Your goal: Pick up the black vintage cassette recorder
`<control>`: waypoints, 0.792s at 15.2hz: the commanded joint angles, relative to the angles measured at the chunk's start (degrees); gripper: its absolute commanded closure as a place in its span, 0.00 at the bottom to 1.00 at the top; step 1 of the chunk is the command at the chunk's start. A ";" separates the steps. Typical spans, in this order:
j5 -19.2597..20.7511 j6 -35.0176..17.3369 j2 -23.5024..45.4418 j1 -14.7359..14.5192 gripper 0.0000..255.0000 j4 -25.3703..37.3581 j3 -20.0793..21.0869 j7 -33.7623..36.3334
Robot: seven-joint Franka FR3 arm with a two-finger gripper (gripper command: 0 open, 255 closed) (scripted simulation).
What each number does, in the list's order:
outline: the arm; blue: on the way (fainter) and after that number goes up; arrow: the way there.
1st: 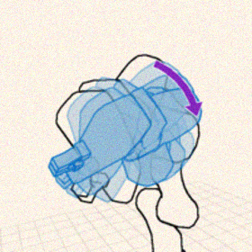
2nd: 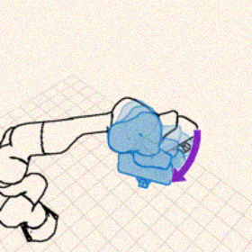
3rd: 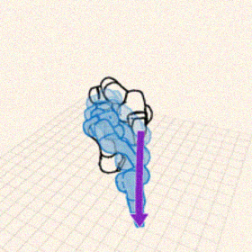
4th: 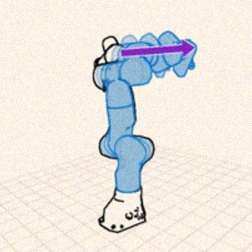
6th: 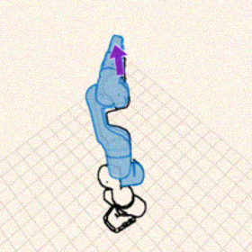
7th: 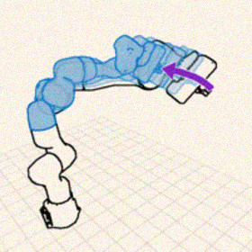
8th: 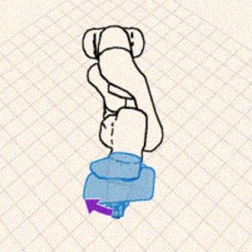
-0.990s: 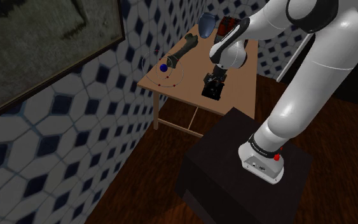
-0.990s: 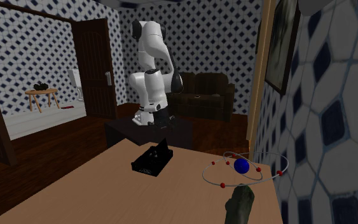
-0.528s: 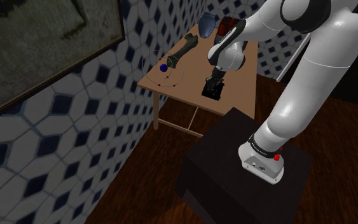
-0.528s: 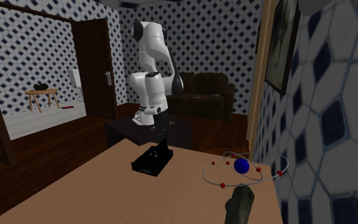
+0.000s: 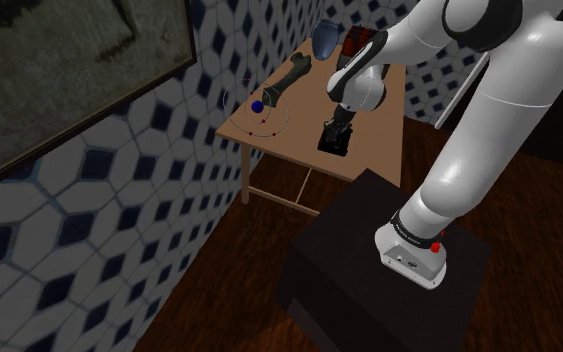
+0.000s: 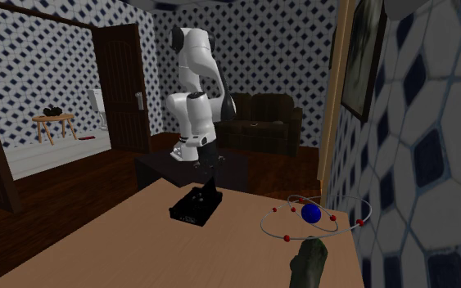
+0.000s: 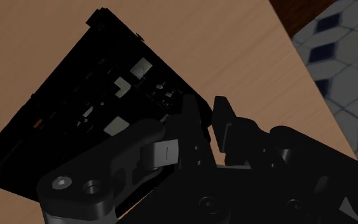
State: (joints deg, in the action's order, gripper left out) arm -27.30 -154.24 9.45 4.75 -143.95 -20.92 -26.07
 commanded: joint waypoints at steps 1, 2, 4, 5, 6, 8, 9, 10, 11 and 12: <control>1.74 0.83 -1.26 -0.36 1.00 -0.16 -0.64 1.41; 2.91 1.44 -2.13 -0.55 1.00 -0.24 -1.03 2.34; 5.18 2.69 -3.84 -0.85 1.00 -0.36 -1.70 4.15; 6.28 3.34 -4.69 -0.95 1.00 -0.39 -1.98 5.03; 7.35 4.00 -5.53 -1.02 1.00 -0.39 -2.21 5.89; 9.40 5.36 -7.18 -1.08 1.00 -0.35 -2.59 7.53; 10.37 6.05 -7.98 -1.08 1.00 -0.30 -2.73 8.31; 11.30 6.76 -8.78 -1.06 1.00 -0.24 -2.83 9.07; 12.19 7.49 -9.56 -1.01 1.00 -0.15 -2.91 9.79; 13.04 8.22 -10.32 -0.95 1.00 -0.04 -2.96 10.48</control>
State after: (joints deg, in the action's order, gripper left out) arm -15.15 -146.63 -0.03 3.76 -143.97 -23.81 -16.29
